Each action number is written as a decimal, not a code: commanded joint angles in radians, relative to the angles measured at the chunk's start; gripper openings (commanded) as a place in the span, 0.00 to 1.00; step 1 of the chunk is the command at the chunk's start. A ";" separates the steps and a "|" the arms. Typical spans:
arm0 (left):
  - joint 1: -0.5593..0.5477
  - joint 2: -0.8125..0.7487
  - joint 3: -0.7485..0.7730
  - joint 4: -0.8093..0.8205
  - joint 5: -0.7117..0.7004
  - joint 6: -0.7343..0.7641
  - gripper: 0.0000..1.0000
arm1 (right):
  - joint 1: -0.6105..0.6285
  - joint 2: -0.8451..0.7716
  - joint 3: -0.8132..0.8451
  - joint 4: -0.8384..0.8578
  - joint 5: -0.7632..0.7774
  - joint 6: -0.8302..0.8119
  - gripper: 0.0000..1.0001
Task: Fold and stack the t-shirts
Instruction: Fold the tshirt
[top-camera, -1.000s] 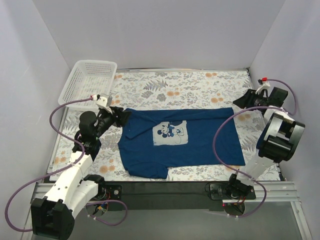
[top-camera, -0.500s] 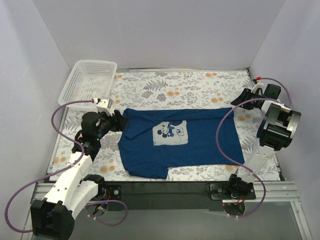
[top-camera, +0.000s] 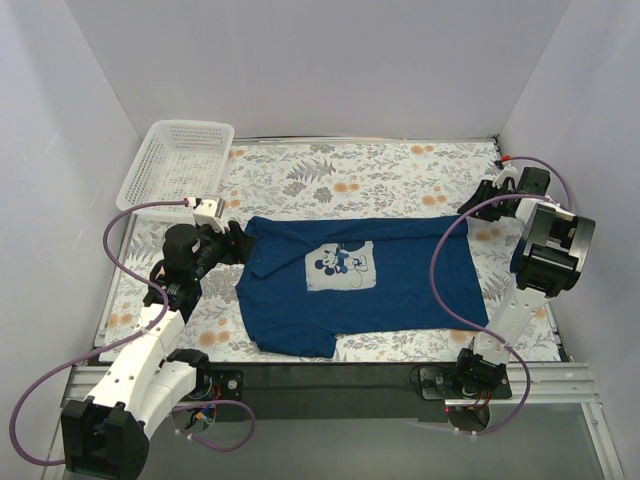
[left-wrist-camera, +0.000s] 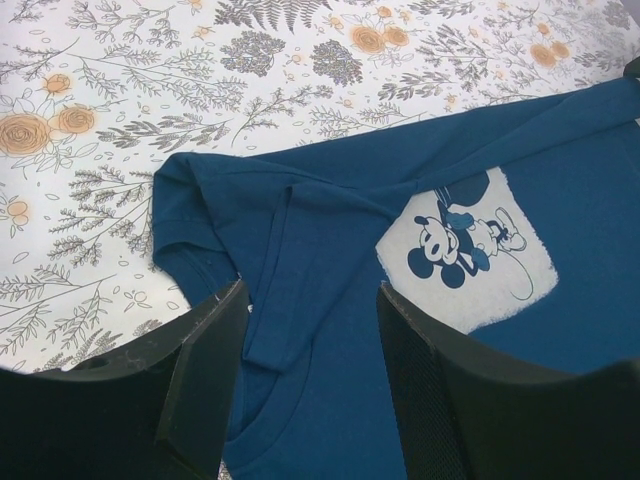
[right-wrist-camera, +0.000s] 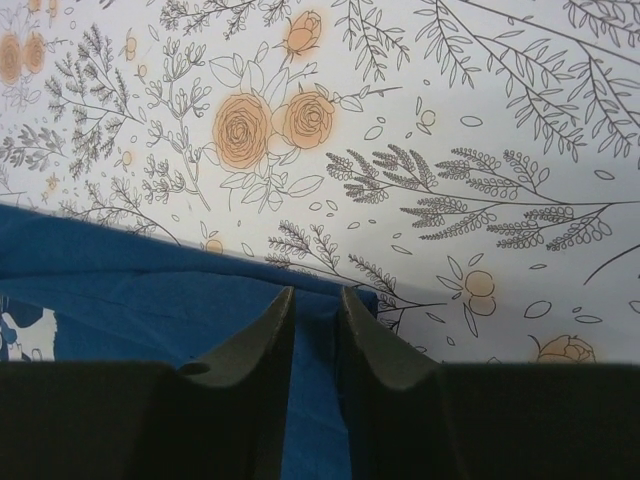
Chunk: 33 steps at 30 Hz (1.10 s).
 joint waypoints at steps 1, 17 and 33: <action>-0.001 -0.026 0.014 -0.009 -0.011 0.013 0.51 | -0.003 -0.013 0.010 -0.019 0.003 -0.021 0.26; -0.001 -0.039 0.013 -0.013 -0.014 0.018 0.51 | -0.017 -0.225 -0.139 -0.026 0.026 -0.107 0.01; -0.001 -0.038 0.013 -0.013 0.006 0.023 0.52 | -0.051 -0.363 -0.330 -0.096 0.114 -0.381 0.05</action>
